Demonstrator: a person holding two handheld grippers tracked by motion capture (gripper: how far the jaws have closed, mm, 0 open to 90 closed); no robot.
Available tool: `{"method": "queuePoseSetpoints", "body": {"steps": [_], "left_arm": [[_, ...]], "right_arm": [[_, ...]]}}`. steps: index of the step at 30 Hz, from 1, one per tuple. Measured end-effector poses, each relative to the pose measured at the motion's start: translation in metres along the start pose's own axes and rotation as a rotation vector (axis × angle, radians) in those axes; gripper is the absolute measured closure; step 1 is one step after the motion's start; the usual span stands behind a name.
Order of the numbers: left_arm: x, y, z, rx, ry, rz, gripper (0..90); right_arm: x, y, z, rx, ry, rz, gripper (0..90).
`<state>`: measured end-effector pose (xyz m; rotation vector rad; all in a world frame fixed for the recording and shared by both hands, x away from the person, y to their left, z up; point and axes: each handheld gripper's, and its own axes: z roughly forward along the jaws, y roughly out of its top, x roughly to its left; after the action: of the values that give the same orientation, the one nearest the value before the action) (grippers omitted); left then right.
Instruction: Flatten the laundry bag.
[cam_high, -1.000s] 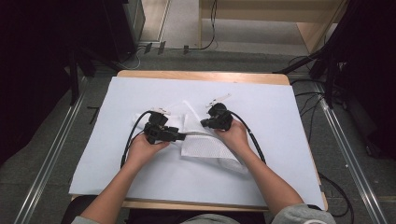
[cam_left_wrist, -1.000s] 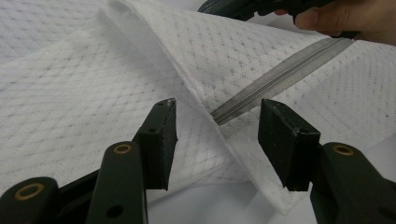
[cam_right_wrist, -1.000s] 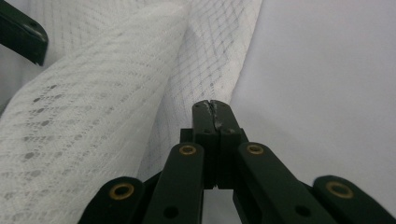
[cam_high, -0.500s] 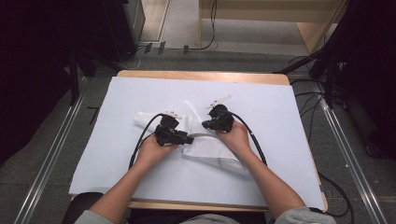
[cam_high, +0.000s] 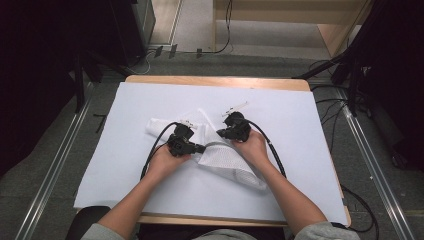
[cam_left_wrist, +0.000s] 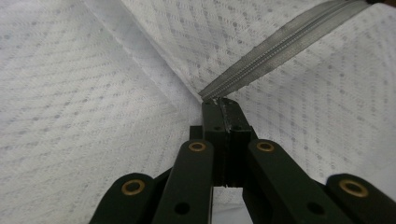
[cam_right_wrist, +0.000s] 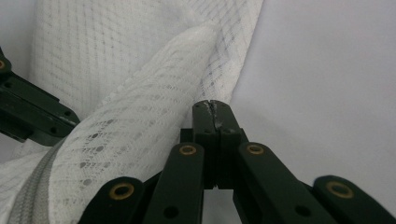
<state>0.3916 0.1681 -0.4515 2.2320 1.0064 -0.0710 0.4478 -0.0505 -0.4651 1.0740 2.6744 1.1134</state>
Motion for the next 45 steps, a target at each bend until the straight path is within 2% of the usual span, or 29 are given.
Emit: {"method": "queuePoseSetpoints", "body": {"steps": [3,6,8,10,12,14,18,20,21,24,26,28,31,36,43,45], "left_arm": [[0.0,-0.001,-0.01,-0.018,-0.023,-0.019,90.0],[-0.006,-0.006,-0.02,-0.029,-0.024,-0.017,89.1],[-0.011,-0.011,-0.026,-0.031,-0.019,0.0,83.8],[-0.016,-0.016,-0.027,-0.044,-0.021,-0.005,74.4],[-0.02,-0.019,-0.024,-0.048,-0.025,-0.005,63.9],[-0.023,-0.02,-0.015,-0.026,0.0,0.013,56.1],[-0.023,-0.019,0.0,-0.015,0.007,0.005,50.6],[-0.024,-0.019,0.004,-0.04,0.002,0.006,51.4],[-0.025,-0.02,0.005,-0.048,-0.001,0.003,54.6],[-0.026,-0.023,0.011,-0.079,-0.028,0.007,69.8],[-0.027,-0.022,0.014,-0.075,-0.018,0.012,78.5],[-0.028,-0.022,0.015,-0.076,-0.014,0.034,87.5],[-0.029,-0.021,0.016,-0.068,-0.009,0.041,90.0],[-0.028,-0.017,0.008,-0.041,-0.007,0.027,90.0],[-0.024,-0.017,-0.011,-0.074,-0.007,0.011,90.0],[-0.025,-0.017,-0.013,-0.077,-0.009,0.012,90.0]], "right_arm": [[0.0,0.0,0.0,0.0,-0.001,-0.003,90.0],[0.0,0.0,0.0,0.001,-0.004,-0.004,90.0],[0.0,0.0,0.0,0.0,-0.004,-0.004,90.0],[0.0,0.0,0.0,0.001,-0.002,-0.007,90.0],[0.0,0.0,0.001,0.002,-0.002,-0.006,90.0],[0.0,0.0,0.001,0.002,-0.001,-0.006,90.0],[0.0,0.0,0.001,0.001,0.001,-0.003,90.0],[0.0,0.0,0.001,-0.004,0.0,-0.009,90.0],[-0.001,0.0,0.001,-0.005,0.0,-0.01,90.0],[0.0,0.0,0.001,-0.007,-0.003,-0.01,90.0],[0.001,0.0,0.001,-0.009,-0.006,-0.011,90.0],[0.002,-0.001,0.001,-0.005,-0.011,-0.01,90.0],[0.002,-0.001,0.001,-0.008,-0.01,-0.008,90.0],[0.001,-0.001,0.0,-0.009,-0.011,-0.004,90.0],[-0.004,0.0,-0.006,-0.023,-0.039,0.002,90.0],[-0.006,0.0,-0.009,-0.03,-0.045,0.018,90.0]]}}
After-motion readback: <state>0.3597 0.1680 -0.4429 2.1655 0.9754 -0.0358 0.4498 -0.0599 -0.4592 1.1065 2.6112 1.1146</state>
